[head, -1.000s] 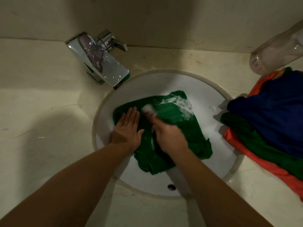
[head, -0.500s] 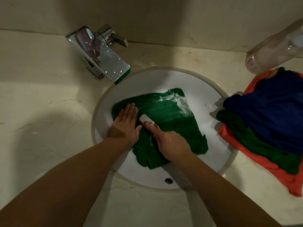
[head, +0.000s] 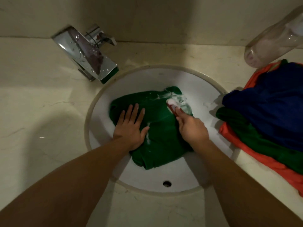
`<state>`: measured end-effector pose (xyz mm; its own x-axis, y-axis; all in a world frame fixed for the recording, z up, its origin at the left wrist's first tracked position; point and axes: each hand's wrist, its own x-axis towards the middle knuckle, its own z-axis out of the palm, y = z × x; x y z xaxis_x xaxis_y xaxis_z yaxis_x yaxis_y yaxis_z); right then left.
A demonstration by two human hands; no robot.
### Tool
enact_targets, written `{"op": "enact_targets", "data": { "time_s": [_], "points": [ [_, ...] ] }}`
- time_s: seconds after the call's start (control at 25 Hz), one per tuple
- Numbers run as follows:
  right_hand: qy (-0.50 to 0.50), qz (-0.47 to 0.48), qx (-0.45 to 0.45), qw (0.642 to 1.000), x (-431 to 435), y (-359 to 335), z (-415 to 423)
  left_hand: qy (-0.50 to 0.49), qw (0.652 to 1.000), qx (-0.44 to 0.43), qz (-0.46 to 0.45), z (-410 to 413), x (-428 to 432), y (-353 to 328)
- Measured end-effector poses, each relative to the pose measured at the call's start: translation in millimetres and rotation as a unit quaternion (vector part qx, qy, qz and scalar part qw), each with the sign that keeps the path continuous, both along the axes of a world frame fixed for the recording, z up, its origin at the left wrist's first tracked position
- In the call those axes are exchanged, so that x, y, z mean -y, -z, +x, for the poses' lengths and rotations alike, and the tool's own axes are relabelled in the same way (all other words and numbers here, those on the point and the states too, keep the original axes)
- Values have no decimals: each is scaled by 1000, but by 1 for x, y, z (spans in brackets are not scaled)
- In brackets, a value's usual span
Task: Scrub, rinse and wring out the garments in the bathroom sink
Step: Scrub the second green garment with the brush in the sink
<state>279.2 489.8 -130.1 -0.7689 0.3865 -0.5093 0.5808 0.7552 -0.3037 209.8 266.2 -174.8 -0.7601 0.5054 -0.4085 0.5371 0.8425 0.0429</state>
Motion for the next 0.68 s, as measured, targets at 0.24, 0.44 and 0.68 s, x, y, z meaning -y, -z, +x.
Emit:
{"op": "enact_targets", "data": {
  "time_s": [0.24,0.44,0.68],
  "points": [
    [42,-86,-106,990,39,1,-19,-48,999,-15,8,-9,-6,13],
    [49,-135,-50,988,32,3,4,-69,997,-33,-13,11,11,11],
    [52,-146,-77,985,52,0,6,-67,997,-38,-22,9,8,9]
  ]
}}
